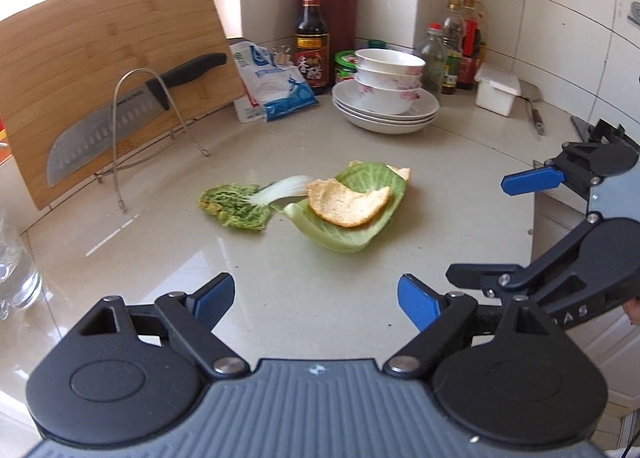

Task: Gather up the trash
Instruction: 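Close the right tool on the bread crust while the left tool grasps the cabbage leaf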

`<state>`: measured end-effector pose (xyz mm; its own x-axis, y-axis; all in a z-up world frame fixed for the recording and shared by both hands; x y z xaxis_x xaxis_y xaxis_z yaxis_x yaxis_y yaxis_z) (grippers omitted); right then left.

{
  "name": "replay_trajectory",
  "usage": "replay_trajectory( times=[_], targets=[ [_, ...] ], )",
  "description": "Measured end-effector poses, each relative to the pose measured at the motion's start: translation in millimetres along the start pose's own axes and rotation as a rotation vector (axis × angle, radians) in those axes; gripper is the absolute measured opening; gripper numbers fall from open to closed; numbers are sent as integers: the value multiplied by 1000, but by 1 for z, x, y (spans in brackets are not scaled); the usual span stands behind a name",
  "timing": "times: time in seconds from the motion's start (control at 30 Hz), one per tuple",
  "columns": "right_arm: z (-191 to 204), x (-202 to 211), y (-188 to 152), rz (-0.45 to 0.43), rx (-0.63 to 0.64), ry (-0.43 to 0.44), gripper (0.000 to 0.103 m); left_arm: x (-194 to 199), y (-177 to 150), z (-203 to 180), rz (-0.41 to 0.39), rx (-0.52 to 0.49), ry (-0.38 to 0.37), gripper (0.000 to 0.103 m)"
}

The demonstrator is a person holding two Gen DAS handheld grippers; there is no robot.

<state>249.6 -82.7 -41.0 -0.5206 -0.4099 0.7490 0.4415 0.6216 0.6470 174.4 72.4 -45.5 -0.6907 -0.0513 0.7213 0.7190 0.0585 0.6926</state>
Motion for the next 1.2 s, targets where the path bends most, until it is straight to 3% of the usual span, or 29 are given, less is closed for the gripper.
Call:
replay_trajectory(
  times=[0.33,0.5,0.63,1.07,1.2],
  targets=[
    [-11,-59,52,-39,90,125,101,-16,8,5,41,48,45,89],
    [-7,-88,64,-21,121,166,94,-25,12,9,54,51,49,89],
    [-5,-110,66,21,128,179,86,-34,14,14,70,54,42,89],
    [-7,-135,65,69,107,211,84,-48,15,15,91,31,-10,89],
    [-7,-134,65,71,119,182,70,-48,16,15,90,26,-14,89]
  ],
)
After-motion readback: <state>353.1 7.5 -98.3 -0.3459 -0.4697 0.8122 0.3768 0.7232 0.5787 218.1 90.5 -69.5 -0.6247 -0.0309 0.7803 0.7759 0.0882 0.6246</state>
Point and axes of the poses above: each gripper's, at about its wrist camera, not at the fingertips, and x roughly against the way its jaws point, z to its left, y to its top, the point moved 1 cm from there along -x, roughly the way its jaws point, and after that the axes turned 3 degrees about z, right-handed, at the moved point
